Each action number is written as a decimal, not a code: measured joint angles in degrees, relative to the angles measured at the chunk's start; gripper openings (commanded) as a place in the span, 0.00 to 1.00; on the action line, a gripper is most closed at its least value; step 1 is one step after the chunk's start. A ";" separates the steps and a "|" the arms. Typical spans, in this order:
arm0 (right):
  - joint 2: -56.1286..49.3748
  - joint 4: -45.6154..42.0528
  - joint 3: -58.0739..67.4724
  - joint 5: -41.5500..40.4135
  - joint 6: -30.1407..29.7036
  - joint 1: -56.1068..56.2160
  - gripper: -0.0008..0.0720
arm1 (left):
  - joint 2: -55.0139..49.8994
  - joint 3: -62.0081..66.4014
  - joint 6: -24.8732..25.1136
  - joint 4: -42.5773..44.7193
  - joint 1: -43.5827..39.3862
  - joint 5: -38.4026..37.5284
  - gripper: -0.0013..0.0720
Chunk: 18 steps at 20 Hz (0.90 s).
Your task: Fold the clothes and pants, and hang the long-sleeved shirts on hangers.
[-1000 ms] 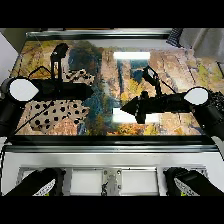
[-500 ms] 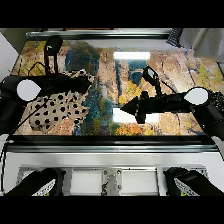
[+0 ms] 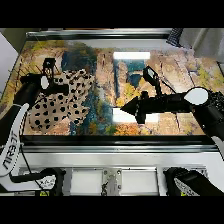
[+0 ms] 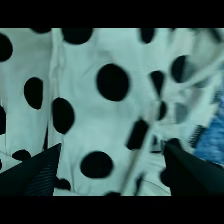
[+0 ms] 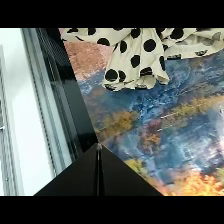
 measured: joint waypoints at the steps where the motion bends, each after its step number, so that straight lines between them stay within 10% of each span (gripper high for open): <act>1: 0.00 0.00 0.00 -0.02 0.00 0.00 0.03 | -2.05 -0.02 -0.17 0.20 0.66 0.09 0.96; 3: 0.00 0.00 0.00 0.00 0.00 0.00 0.03 | -5.53 0.00 -0.63 0.50 1.44 -0.07 0.90; 5: 0.00 0.02 0.00 -0.02 0.00 0.00 0.03 | -7.69 0.00 -2.40 0.59 1.81 -0.81 0.08; 18: 0.07 16.35 0.02 2.78 -0.15 -0.35 0.03 | 14.99 18.16 -5.99 0.79 -13.11 -4.48 0.03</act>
